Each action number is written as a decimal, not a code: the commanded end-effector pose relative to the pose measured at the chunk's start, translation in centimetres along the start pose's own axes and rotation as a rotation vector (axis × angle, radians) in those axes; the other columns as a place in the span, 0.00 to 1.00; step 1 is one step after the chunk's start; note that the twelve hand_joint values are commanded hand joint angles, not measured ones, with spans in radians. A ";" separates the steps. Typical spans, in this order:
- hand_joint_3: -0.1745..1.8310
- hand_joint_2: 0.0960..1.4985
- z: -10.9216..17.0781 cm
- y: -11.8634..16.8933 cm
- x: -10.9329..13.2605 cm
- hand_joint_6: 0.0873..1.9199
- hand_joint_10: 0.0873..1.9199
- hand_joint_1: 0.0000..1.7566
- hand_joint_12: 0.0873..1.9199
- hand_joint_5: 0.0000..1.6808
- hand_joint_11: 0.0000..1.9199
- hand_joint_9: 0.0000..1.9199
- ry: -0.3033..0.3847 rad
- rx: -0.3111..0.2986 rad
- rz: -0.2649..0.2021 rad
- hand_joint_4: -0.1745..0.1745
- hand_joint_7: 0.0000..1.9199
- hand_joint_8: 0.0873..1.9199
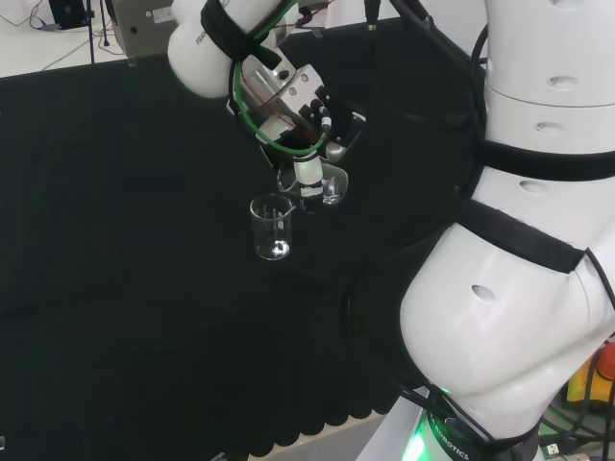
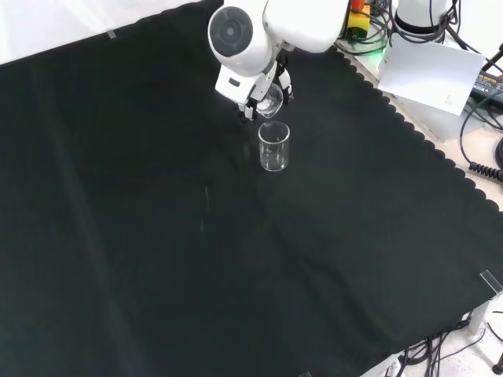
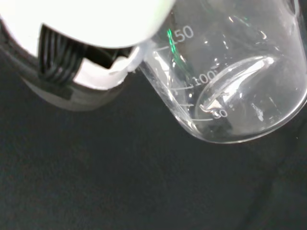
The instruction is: Pour the water from the handheld beaker into the one on the table.
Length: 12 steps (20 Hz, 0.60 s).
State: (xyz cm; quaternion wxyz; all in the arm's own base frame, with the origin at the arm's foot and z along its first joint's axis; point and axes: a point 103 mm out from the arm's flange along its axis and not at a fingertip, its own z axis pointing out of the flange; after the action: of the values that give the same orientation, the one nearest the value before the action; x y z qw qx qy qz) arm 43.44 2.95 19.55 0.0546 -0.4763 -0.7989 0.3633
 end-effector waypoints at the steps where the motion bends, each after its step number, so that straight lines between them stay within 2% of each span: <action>1: 0.42 0.34 -0.5 0.1 0.7 0.04 0.00 0.76 0.24 0.90 0.81 0.96 -0.079 0.057 0.013 0.00 0.83 0.00; 12: 0.42 0.34 -1.6 0.5 1.4 0.04 0.00 0.76 0.24 0.90 0.82 0.96 -0.155 0.116 0.040 0.00 0.84 0.00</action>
State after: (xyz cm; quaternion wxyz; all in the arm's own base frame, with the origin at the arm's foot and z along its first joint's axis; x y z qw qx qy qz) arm 43.58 4.65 19.87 0.0201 -0.4616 -0.7744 0.4322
